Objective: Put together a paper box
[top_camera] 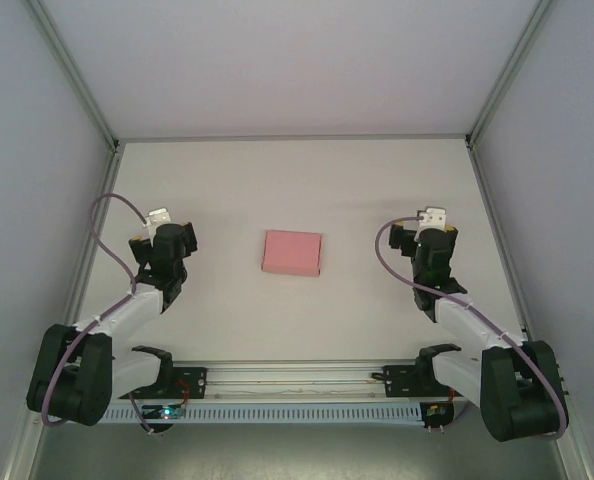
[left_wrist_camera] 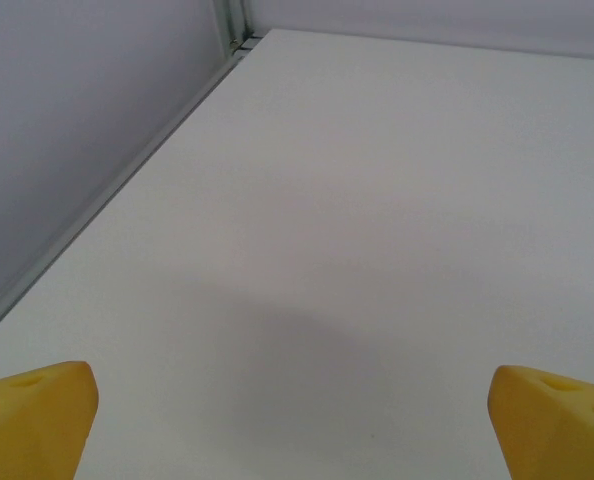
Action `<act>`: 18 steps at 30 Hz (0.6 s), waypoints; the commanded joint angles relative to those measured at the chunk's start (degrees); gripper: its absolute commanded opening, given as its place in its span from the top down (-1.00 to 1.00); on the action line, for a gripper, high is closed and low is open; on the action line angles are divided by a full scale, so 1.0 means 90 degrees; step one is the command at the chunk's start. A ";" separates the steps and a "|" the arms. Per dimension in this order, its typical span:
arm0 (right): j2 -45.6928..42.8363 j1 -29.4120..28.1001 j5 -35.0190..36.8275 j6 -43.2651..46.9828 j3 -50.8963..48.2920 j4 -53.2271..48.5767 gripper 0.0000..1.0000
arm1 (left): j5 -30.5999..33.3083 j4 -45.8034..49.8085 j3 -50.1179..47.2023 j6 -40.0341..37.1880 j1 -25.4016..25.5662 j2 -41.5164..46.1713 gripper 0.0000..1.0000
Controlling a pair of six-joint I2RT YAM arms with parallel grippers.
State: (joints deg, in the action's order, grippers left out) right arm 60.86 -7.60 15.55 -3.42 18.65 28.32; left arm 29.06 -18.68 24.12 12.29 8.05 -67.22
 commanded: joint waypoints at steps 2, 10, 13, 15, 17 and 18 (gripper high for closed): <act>0.0209 0.0110 -0.0630 0.0332 -0.0562 0.1892 -0.96 | -0.0671 -0.1479 -0.0176 -0.0449 -0.0289 -0.0681 -1.00; 0.2215 0.0272 -0.1037 0.0791 -0.0329 0.3375 -0.96 | -0.1690 -0.4016 -0.0696 -0.0975 -0.0629 -0.1948 -0.99; 0.3074 0.0658 -0.1381 0.0393 -0.0306 0.4214 -0.96 | -0.2089 -0.4713 -0.0680 -0.0829 -0.0895 -0.2564 -1.00; 0.2765 0.0898 -0.1730 0.0250 0.0026 0.3220 -0.97 | -0.2161 -0.3600 -0.0329 -0.0812 -0.0880 -0.2342 -1.00; 0.3041 0.0899 -0.1747 0.0198 -0.0082 0.3903 -0.97 | -0.2123 -0.3944 -0.0327 -0.0936 -0.0820 -0.2511 -1.00; 0.3026 0.0919 -0.1785 0.0170 -0.0094 0.3904 -0.97 | -0.2121 -0.3739 -0.0284 -0.0917 -0.0826 -0.2444 -1.00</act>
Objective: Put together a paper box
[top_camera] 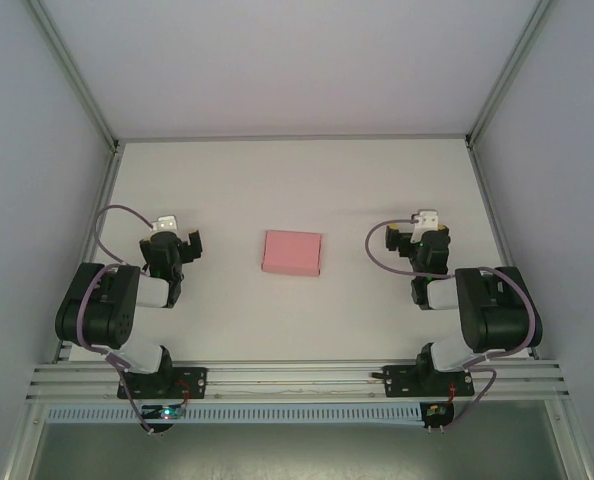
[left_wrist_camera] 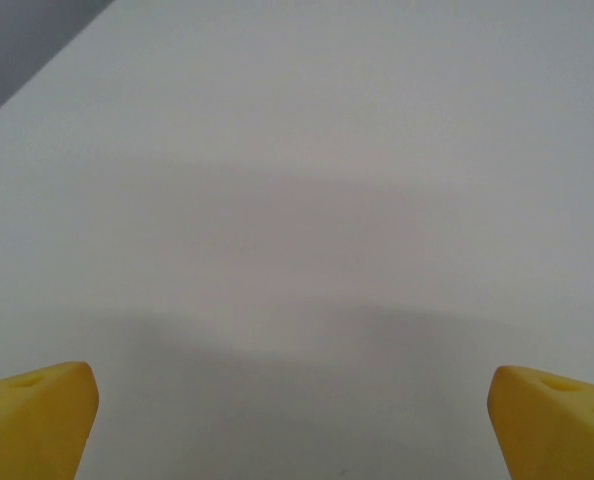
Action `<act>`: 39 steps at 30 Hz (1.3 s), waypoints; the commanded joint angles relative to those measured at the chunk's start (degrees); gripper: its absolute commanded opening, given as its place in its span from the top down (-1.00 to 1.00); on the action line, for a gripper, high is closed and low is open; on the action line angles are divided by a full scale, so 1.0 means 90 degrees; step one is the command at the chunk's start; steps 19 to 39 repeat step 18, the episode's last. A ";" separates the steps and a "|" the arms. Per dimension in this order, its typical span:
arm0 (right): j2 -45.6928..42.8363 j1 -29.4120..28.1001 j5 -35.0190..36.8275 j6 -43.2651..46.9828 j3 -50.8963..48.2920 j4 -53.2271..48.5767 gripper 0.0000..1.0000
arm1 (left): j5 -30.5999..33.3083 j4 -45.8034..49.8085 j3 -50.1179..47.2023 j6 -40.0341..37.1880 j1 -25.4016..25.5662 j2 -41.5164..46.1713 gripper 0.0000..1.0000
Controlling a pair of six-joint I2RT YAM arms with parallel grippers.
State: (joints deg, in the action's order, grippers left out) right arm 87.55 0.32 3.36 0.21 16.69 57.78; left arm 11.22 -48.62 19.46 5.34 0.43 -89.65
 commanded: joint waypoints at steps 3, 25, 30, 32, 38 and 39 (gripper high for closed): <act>-0.0037 -0.0036 -0.0285 -0.0117 0.0210 0.0274 -0.97 | -0.0153 -0.0398 0.0239 -0.0159 0.0028 0.0049 -1.00; -0.0064 -0.0050 -0.0237 -0.0091 0.0227 0.0182 -0.97 | -0.0148 -0.0330 0.0247 -0.0163 0.0028 0.0068 -1.00; -0.0064 -0.0050 -0.0237 -0.0091 0.0227 0.0182 -0.97 | -0.0148 -0.0330 0.0247 -0.0163 0.0028 0.0068 -1.00; -0.0064 -0.0050 -0.0237 -0.0091 0.0227 0.0182 -0.97 | -0.0148 -0.0330 0.0247 -0.0163 0.0028 0.0068 -1.00; -0.0064 -0.0050 -0.0237 -0.0091 0.0227 0.0182 -0.97 | -0.0148 -0.0330 0.0247 -0.0163 0.0028 0.0068 -1.00; -0.0064 -0.0050 -0.0237 -0.0091 0.0227 0.0182 -0.97 | -0.0148 -0.0330 0.0247 -0.0163 0.0028 0.0068 -1.00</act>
